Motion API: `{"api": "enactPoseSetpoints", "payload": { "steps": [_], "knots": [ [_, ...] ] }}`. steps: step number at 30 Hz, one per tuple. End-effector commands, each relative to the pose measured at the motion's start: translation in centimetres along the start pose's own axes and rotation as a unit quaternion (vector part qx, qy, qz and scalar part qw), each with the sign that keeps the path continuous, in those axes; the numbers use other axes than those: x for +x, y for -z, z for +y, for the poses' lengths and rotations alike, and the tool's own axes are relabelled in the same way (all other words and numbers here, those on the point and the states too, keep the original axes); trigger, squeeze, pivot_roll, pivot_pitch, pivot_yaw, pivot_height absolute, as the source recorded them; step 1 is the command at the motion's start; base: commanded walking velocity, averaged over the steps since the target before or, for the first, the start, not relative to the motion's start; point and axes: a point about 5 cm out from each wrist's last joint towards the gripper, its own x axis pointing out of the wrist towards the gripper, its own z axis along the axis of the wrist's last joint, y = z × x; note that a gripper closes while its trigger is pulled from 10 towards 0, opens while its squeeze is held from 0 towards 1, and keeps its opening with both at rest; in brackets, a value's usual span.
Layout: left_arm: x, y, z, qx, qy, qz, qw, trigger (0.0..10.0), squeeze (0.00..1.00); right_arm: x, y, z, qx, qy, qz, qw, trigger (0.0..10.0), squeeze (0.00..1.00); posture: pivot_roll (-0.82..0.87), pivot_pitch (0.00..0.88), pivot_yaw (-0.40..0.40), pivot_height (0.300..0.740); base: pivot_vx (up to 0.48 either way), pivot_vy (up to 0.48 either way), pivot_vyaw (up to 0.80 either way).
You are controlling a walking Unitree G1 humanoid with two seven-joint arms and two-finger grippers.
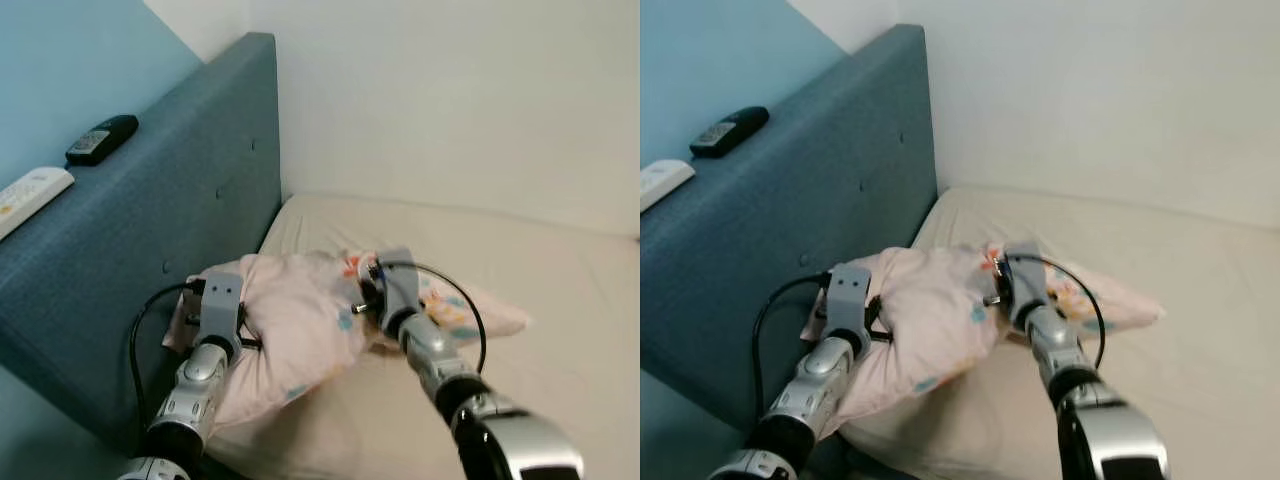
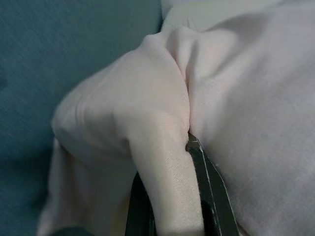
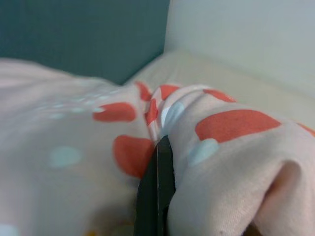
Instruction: Clean up the room
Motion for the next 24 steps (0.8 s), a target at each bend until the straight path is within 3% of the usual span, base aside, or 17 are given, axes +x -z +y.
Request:
{"api": "enactPoseSetpoints", "payload": {
  "steps": [1,2,3,4,8,9,12,14,16,18,24],
  "knots": [
    [-0.1,0.4,-0.2,0.016,0.004,0.009,1.000,10.0,0.00,0.2,-0.9,0.0,-0.008,-0.001,-0.020,1.000,10.0,0.00,0.07,0.139,0.008,0.740,0.000,0.000,0.00],
    [0.1,-0.7,0.4,0.002,-0.020,-0.025,0.999,10.0,0.00,0.8,-2.7,0.1,-0.009,-0.006,-0.045,0.999,10.0,0.00,0.07,0.140,0.004,0.740,0.000,0.000,0.00],
    [0.1,-0.7,0.4,0.002,-0.020,-0.025,0.999,10.0,0.00,0.8,-2.7,0.1,-0.009,-0.006,-0.045,0.999,10.0,0.00,0.07,0.140,0.004,0.740,0.000,0.000,0.00],
    [0.1,-1.7,1.0,-0.019,-0.045,-0.056,0.997,10.0,0.00,1.2,-4.3,0.4,-0.006,-0.018,-0.071,0.997,10.0,0.00,0.08,0.142,-0.003,0.740,0.000,0.000,0.00],
    [-0.3,-2.4,1.7,-0.044,-0.071,-0.089,0.992,10.0,0.00,1.5,-5.8,1.5,-0.008,-0.057,-0.101,0.993,10.0,0.00,0.08,0.140,-0.009,0.740,0.000,0.000,0.00],
    [-0.7,-1.7,1.7,-0.043,-0.071,-0.081,0.993,10.0,0.00,1.4,-5.2,2.6,-0.024,-0.082,-0.097,0.992,10.0,0.00,0.08,0.142,-0.011,0.740,0.000,0.000,0.00],
    [-0.7,-1.7,1.7,-0.043,-0.071,-0.081,0.993,10.0,0.00,1.4,-5.2,2.6,-0.024,-0.082,-0.097,0.992,10.0,0.00,0.08,0.142,-0.011,0.740,0.000,0.000,0.00],
    [-1.1,-0.9,1.6,-0.039,-0.068,-0.069,0.994,10.0,0.00,1.3,-4.5,3.4,-0.036,-0.101,-0.087,0.990,10.0,0.00,0.08,0.143,-0.014,0.740,0.000,0.000,0.00],
    [-2.0,0.9,0.6,-0.030,-0.056,-0.041,0.997,10.0,0.00,0.3,-0.8,4.5,-0.048,-0.122,-0.040,0.991,10.0,0.00,0.09,0.147,-0.015,0.740,0.000,0.000,0.00],
    [-2.3,1.6,-0.2,-0.026,-0.049,-0.032,0.998,10.0,0.00,-0.2,0.8,4.5,-0.043,-0.118,-0.018,0.992,10.0,0.00,0.08,0.146,-0.013,0.740,0.000,0.000,0.00],
    [-2.2,1.8,-1.0,-0.021,-0.041,-0.023,0.999,10.0,0.00,-0.4,1.3,3.9,-0.019,-0.099,-0.012,0.995,10.0,0.00,0.08,0.142,-0.011,0.740,0.000,0.000,0.00]
  ]
}}
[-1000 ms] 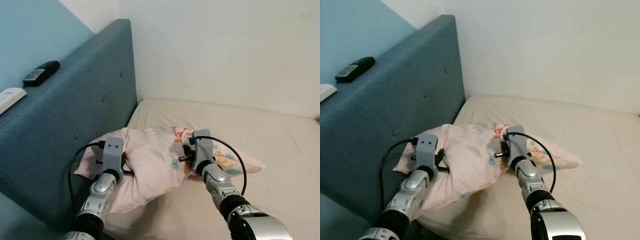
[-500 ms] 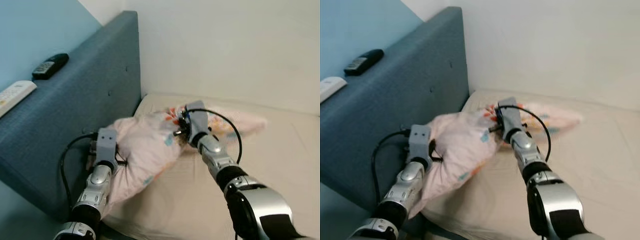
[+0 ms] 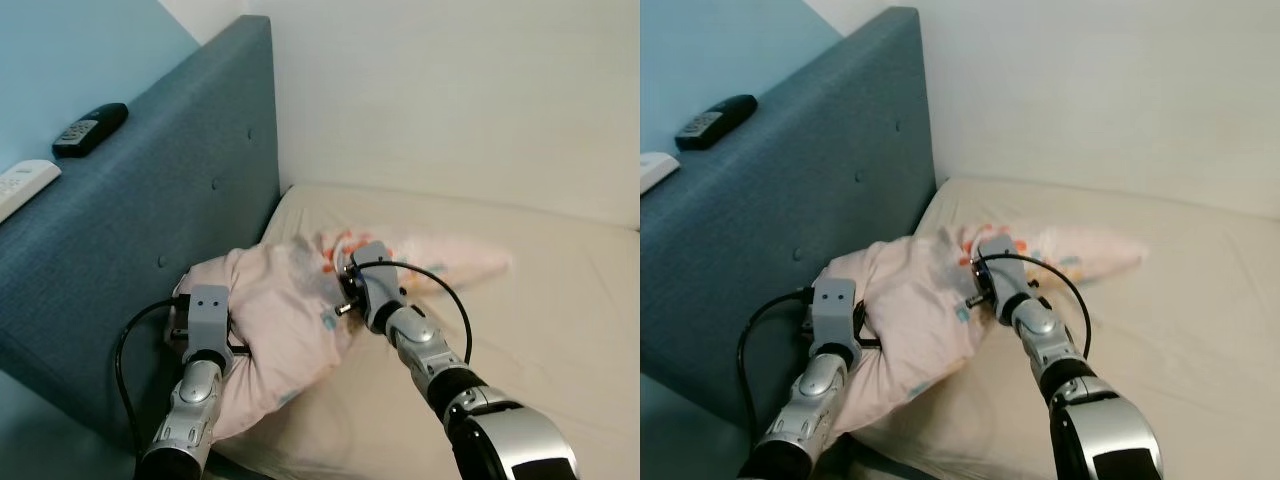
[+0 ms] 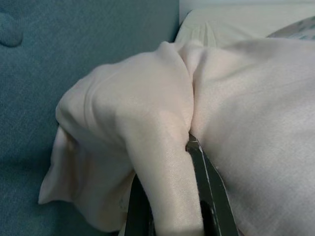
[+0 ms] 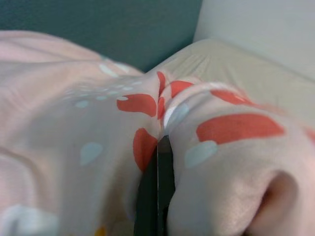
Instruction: Clean up the room
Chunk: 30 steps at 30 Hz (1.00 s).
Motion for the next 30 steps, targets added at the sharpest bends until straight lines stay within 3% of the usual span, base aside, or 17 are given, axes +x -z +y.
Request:
{"api": "enactPoseSetpoints", "payload": {
  "steps": [1,30],
  "knots": [
    [0.02,0.05,-0.95,0.013,0.016,0.003,1.000,10.0,0.00,0.52,-1.38,0.52,0.001,-0.010,-0.032,0.999,10.0,0.00,0.08,0.141,-0.010,0.740,0.000,0.000,0.00],
    [0.33,-0.22,-0.79,0.024,0.022,0.010,0.999,10.0,0.00,0.13,-0.67,0.30,0.013,-0.005,-0.028,1.000,10.0,0.00,0.08,0.141,-0.007,0.735,0.000,0.000,0.00]
  ]
}}
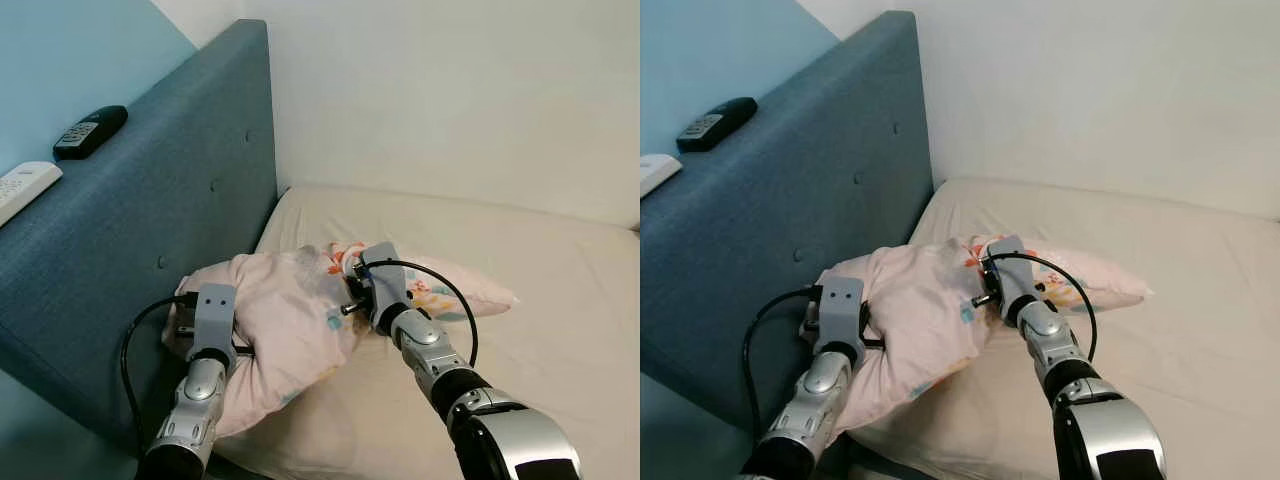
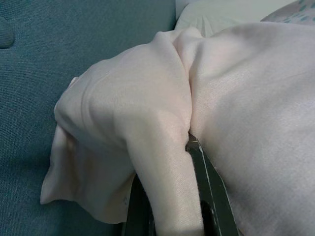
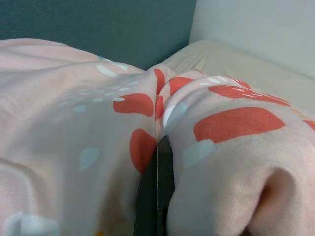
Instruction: Clean up the room
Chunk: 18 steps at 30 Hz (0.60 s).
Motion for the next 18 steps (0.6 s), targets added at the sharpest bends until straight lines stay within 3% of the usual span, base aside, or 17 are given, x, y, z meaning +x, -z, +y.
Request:
{"api": "enactPoseSetpoints", "payload": {
  "steps": [1,18],
  "knots": [
    [0.22,-0.32,-0.55,0.007,0.013,-0.002,1.000,10.0,0.00,0.21,-0.72,0.50,-0.002,-0.014,-0.025,1.000,10.0,0.00,0.08,0.143,-0.008,0.730,0.000,0.000,0.00],
    [0.31,-0.36,-0.38,0.010,0.017,0.001,1.000,10.0,0.00,0.20,-0.75,0.47,0.002,-0.013,-0.027,1.000,10.0,0.00,0.08,0.147,-0.007,0.660,0.000,0.000,0.00]
  ]
}}
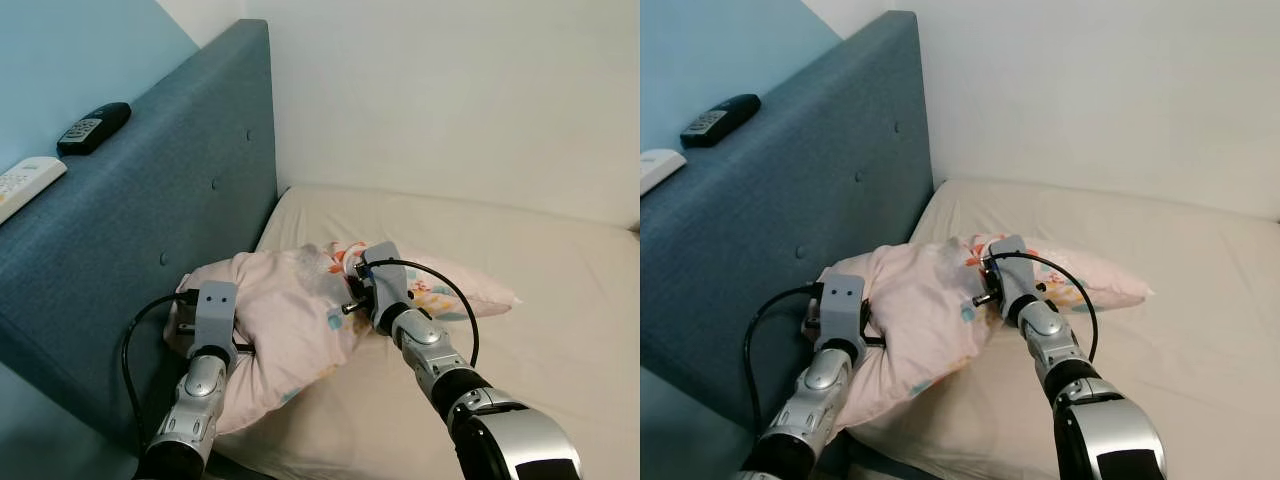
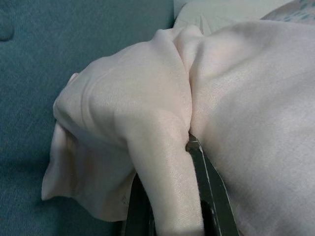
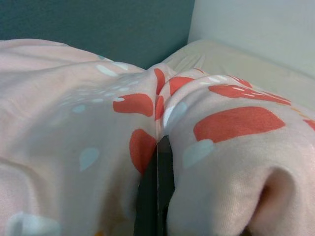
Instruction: Clean up the room
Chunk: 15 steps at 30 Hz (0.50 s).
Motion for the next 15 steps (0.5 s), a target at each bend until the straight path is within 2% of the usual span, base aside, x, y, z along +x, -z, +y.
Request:
{"api": "enactPoseSetpoints", "payload": {
  "steps": [1,15],
  "knots": [
    [0.11,-0.12,-0.36,0.009,0.014,0.001,1.000,10.0,0.00,0.22,-0.71,0.61,-0.005,-0.017,-0.024,1.000,10.0,0.00,0.08,0.147,-0.007,0.655,0.000,0.000,0.00],
    [0.15,-0.17,-0.57,0.013,0.034,0.002,0.999,10.0,0.00,0.13,-0.50,0.63,0.000,-0.014,-0.024,1.000,10.0,0.00,0.08,0.151,-0.003,0.650,0.000,0.000,0.00]
  ]
}}
